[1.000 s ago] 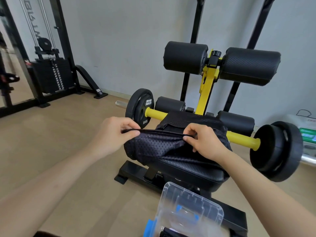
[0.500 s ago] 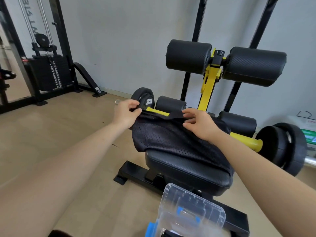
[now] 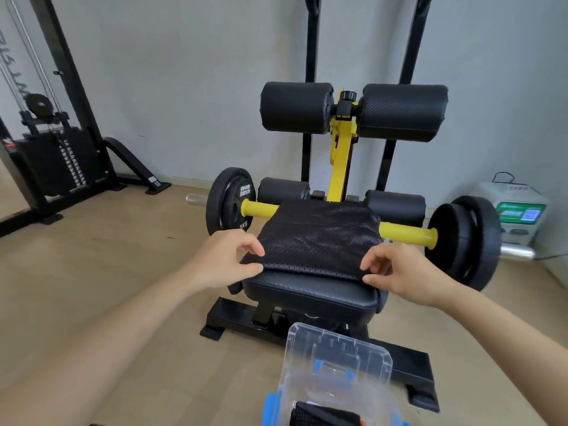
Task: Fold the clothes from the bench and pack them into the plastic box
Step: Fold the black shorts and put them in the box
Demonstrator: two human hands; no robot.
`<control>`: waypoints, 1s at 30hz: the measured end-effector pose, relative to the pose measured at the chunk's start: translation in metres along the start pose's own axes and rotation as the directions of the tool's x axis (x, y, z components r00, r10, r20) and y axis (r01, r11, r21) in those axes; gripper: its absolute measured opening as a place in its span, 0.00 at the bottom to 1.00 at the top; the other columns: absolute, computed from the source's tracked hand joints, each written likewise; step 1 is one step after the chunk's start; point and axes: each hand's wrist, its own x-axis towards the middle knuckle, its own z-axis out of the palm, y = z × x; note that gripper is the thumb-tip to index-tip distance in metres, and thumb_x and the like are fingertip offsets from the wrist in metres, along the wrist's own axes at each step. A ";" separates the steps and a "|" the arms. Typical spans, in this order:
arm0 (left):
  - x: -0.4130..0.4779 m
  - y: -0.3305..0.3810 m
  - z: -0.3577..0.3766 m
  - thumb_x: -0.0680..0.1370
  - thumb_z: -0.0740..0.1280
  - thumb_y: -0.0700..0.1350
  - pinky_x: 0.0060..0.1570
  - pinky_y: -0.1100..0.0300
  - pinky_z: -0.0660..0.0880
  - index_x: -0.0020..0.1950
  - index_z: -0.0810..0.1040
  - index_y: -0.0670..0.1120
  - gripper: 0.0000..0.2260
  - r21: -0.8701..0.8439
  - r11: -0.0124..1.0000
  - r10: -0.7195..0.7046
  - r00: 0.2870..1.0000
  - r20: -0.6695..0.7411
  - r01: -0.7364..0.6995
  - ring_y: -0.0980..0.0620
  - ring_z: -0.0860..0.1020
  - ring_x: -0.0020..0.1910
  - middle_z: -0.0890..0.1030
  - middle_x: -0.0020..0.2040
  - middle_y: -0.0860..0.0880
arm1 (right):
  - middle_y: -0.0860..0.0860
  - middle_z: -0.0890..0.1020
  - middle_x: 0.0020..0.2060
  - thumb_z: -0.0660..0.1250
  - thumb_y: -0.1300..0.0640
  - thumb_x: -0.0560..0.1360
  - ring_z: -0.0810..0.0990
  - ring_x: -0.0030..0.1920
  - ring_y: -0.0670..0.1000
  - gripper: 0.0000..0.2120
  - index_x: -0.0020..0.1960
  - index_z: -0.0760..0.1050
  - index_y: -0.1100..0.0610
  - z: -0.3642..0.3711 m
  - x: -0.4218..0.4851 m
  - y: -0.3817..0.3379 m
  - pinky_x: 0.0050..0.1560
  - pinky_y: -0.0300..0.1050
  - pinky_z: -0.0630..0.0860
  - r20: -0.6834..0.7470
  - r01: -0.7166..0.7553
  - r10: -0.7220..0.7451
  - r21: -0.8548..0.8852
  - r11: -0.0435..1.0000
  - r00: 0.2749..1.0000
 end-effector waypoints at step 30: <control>-0.041 0.001 -0.009 0.78 0.71 0.40 0.46 0.56 0.78 0.47 0.84 0.50 0.06 -0.140 0.989 -0.018 0.989 0.144 0.038 0.54 0.81 0.40 0.85 0.40 0.51 | 0.55 0.82 0.37 0.66 0.57 0.80 0.74 0.36 0.46 0.06 0.44 0.76 0.52 0.009 -0.045 0.001 0.41 0.37 0.71 -0.106 -0.051 0.081 0.260 0.964 0.991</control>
